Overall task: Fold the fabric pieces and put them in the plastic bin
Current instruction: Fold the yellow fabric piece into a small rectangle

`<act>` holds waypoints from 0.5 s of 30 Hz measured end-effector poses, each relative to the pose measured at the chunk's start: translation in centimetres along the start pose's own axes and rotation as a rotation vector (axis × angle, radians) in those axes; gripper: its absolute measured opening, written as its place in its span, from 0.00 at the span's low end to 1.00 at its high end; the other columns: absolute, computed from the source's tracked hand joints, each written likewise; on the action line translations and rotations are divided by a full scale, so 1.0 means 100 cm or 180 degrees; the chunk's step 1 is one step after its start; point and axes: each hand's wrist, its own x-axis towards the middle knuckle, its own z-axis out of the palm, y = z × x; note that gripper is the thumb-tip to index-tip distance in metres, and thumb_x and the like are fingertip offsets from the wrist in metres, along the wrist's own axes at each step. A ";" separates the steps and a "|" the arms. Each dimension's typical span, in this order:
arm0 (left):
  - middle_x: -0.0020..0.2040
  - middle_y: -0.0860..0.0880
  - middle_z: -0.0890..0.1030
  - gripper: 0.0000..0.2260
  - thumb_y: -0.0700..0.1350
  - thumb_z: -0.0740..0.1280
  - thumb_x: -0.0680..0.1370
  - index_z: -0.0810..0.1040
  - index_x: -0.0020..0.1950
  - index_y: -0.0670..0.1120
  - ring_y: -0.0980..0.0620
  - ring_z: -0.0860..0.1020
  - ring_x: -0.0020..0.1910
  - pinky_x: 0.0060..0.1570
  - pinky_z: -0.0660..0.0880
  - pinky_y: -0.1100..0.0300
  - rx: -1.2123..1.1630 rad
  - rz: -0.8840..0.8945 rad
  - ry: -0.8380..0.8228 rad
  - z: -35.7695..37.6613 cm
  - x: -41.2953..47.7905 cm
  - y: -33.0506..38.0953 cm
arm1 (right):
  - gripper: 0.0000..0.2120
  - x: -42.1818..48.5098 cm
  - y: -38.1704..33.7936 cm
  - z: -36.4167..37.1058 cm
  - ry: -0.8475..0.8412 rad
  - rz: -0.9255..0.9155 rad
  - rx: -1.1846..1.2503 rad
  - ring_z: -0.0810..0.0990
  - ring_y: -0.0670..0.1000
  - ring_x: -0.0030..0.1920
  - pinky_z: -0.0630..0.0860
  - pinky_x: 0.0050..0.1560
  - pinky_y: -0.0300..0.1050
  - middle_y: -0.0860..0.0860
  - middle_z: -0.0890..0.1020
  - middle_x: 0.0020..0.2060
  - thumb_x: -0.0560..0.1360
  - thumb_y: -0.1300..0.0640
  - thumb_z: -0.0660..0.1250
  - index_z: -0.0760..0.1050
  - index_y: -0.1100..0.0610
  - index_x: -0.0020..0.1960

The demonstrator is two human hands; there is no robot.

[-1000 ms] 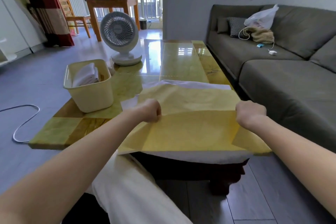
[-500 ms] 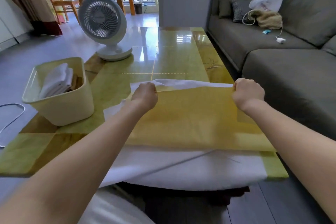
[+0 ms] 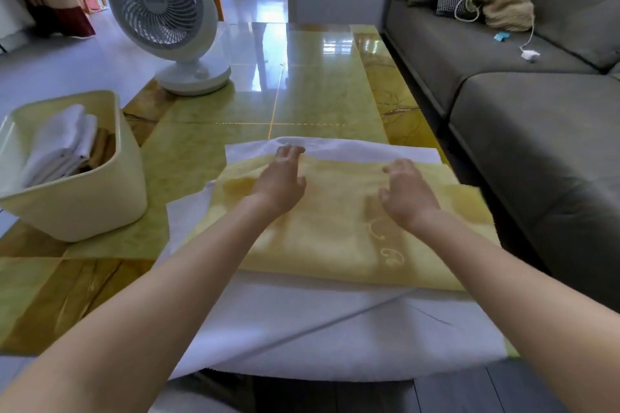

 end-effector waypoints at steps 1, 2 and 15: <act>0.70 0.44 0.65 0.21 0.40 0.62 0.77 0.65 0.70 0.44 0.43 0.70 0.65 0.59 0.68 0.54 0.0041 0.0074 0.0043 0.002 -0.008 0.000 | 0.20 -0.012 -0.009 0.008 -0.0045 -0.0266 0.0154 0.68 0.57 0.66 0.66 0.66 0.49 0.57 0.68 0.66 0.76 0.57 0.62 0.68 0.60 0.67; 0.67 0.44 0.67 0.20 0.41 0.63 0.77 0.67 0.69 0.44 0.43 0.70 0.64 0.59 0.67 0.54 0.0079 0.0154 0.0106 0.004 -0.018 -0.002 | 0.20 -0.026 -0.019 0.016 -0.0091 -0.0498 0.0305 0.69 0.57 0.66 0.68 0.65 0.50 0.56 0.69 0.65 0.76 0.53 0.64 0.69 0.58 0.66; 0.66 0.38 0.66 0.22 0.51 0.59 0.79 0.62 0.69 0.41 0.38 0.66 0.66 0.63 0.64 0.48 0.0654 -0.1539 0.0007 -0.006 -0.114 -0.086 | 0.12 -0.105 -0.064 0.049 -0.0057 -0.1140 -0.0128 0.72 0.53 0.60 0.69 0.52 0.45 0.51 0.76 0.56 0.78 0.53 0.60 0.75 0.53 0.59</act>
